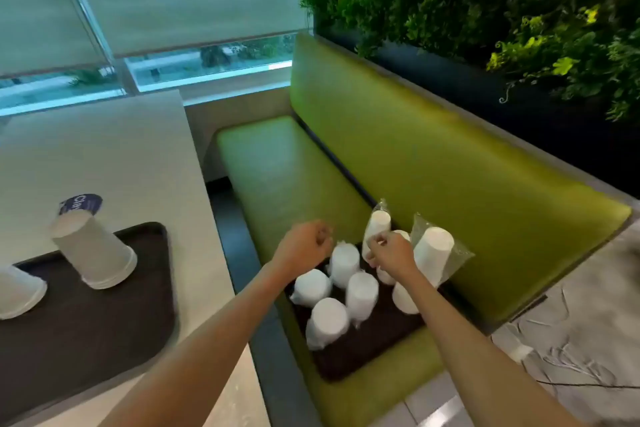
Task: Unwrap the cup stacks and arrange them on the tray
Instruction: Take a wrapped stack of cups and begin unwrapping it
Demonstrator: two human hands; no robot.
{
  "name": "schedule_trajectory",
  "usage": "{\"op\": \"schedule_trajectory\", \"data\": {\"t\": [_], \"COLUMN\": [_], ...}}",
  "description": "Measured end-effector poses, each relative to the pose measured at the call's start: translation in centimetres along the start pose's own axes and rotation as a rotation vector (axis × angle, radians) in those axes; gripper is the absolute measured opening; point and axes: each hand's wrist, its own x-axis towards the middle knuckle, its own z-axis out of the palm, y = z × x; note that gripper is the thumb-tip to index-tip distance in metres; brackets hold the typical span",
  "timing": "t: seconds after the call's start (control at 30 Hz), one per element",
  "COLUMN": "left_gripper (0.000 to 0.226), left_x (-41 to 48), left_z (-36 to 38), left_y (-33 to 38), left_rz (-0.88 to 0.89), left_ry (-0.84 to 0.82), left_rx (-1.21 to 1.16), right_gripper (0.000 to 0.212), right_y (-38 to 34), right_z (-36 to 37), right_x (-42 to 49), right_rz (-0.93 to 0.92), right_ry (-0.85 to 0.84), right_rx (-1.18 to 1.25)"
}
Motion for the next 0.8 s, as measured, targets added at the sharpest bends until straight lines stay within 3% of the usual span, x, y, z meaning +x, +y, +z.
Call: {"op": "schedule_trajectory", "data": {"t": [0.13,0.3,0.4,0.53,0.8], "left_gripper": [0.036,0.065,0.077,0.085,0.066], "left_x": [2.7,6.4,8.7,11.3,13.4], "left_z": [6.8,13.2,16.0,19.5,23.5], "left_y": [2.0,6.6,9.7,12.3,11.3], "left_rz": [0.001,0.176,0.28,0.377,0.455], "left_ry": [-0.131,-0.128,-0.094,-0.056,0.03], "left_rx": [-0.049,-0.053,-0.045,0.164,0.413], "right_gripper": [0.014,0.013,0.017,0.022,0.026], "right_y": [9.2,19.0,22.1,24.7,27.2], "right_z": [0.0,-1.3,-2.5,-3.4,-3.6], "right_x": [1.8,2.7,3.8,6.2,9.8], "right_rz": [0.346,0.714,0.761,0.741,0.725], "right_ry": [-0.221,-0.072,-0.003,0.1,0.136], "right_rx": [0.065,0.308,0.352,0.442,0.495]}}
